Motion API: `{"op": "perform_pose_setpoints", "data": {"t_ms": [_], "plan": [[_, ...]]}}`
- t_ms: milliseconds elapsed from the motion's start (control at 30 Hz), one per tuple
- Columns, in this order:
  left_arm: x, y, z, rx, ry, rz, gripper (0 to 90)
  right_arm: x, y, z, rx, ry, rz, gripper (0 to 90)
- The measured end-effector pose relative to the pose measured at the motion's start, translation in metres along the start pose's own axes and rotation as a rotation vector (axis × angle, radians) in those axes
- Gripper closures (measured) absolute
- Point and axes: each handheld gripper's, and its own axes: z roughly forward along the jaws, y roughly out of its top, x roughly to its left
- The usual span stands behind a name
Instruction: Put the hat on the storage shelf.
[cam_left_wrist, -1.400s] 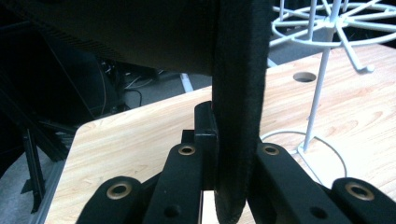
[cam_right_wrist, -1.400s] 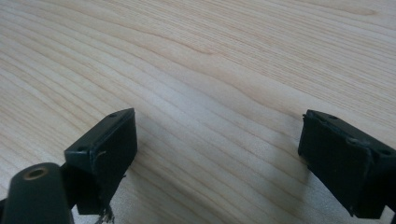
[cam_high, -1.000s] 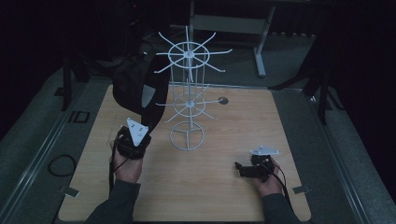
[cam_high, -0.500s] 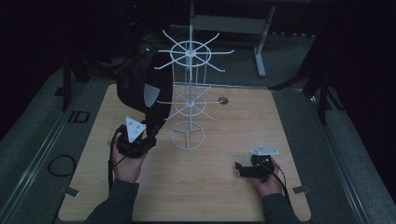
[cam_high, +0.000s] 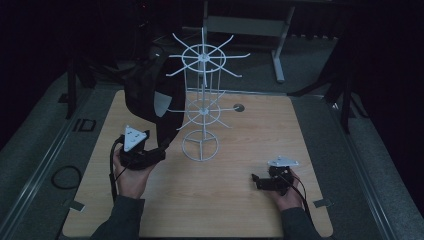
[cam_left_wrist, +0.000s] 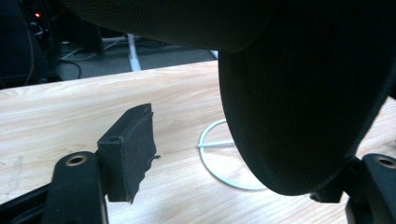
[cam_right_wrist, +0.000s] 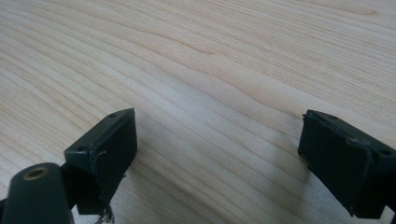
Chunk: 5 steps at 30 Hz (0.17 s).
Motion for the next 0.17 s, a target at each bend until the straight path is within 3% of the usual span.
{"op": "perform_pose_setpoints", "data": {"t_ms": [167], "plan": [[-0.0001, -0.0023, -0.0056, -0.012, -0.033, -0.032, 25.8, 0.0, 0.0, -0.0001, 0.001, 0.0, -0.001, 11.5]]}}
